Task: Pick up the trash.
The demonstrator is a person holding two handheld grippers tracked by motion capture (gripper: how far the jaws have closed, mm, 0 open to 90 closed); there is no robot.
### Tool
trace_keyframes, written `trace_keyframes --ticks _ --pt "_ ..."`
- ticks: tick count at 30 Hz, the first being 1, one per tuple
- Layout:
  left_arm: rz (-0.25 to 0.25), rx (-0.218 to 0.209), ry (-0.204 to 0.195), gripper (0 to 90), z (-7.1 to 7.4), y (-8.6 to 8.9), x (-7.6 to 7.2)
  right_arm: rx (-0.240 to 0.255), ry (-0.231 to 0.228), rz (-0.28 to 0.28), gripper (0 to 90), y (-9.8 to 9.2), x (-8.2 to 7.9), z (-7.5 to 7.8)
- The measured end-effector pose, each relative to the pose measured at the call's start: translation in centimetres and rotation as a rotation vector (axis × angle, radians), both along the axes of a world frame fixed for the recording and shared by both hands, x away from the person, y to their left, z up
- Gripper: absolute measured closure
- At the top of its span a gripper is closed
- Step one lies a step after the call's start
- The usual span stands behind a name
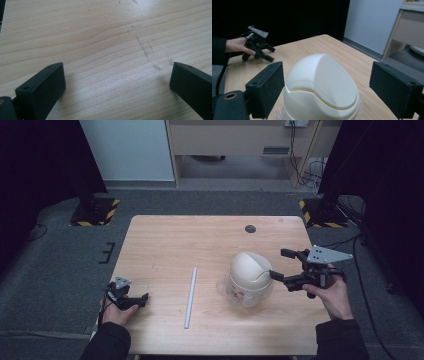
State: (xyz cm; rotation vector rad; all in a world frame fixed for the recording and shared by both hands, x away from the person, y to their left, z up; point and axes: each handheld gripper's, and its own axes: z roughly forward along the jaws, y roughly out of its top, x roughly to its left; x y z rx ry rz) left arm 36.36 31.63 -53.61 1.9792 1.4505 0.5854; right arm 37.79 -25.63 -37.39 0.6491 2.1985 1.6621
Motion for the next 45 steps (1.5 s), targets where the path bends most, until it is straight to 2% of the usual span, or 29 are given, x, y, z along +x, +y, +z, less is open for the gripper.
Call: trace_keyframes --ticks 6,13,17,19,20,26,31,34,45 --pt "0.000 0.000 0.000 0.0 0.0 0.0 0.0 -0.006 0.024 0.041 14.5 0.8 0.8 -0.5" --pt "-0.001 0.000 0.000 0.0 0.0 0.0 0.0 0.002 0.047 0.060 14.5 1.5 1.2 -1.1" --pt "-0.002 -0.001 0.000 0.0 0.0 0.0 0.0 -0.036 0.072 0.083 15.2 2.2 1.4 -1.9" --pt "-0.002 0.000 0.000 0.0 0.0 0.0 0.0 -0.030 0.080 0.085 15.5 2.3 1.4 -2.1" --pt "-0.002 -0.001 0.000 0.0 0.0 0.0 0.0 -0.036 0.096 0.087 15.6 2.3 1.5 -2.5" --pt "-0.002 -0.001 0.000 0.0 0.0 0.0 0.0 -0.058 0.127 0.093 15.6 2.5 1.6 -3.3" --pt "-0.002 -0.001 0.000 0.0 0.0 0.0 0.0 -0.060 0.131 0.100 15.5 2.8 1.6 -3.5" --pt "-0.002 -0.001 -0.001 0.0 0.0 0.0 0.0 -0.078 0.138 0.105 15.5 2.9 1.7 -3.7" --pt "-0.002 -0.001 0.000 0.0 0.0 0.0 0.0 -0.064 0.181 0.104 15.6 3.3 1.9 -4.7"
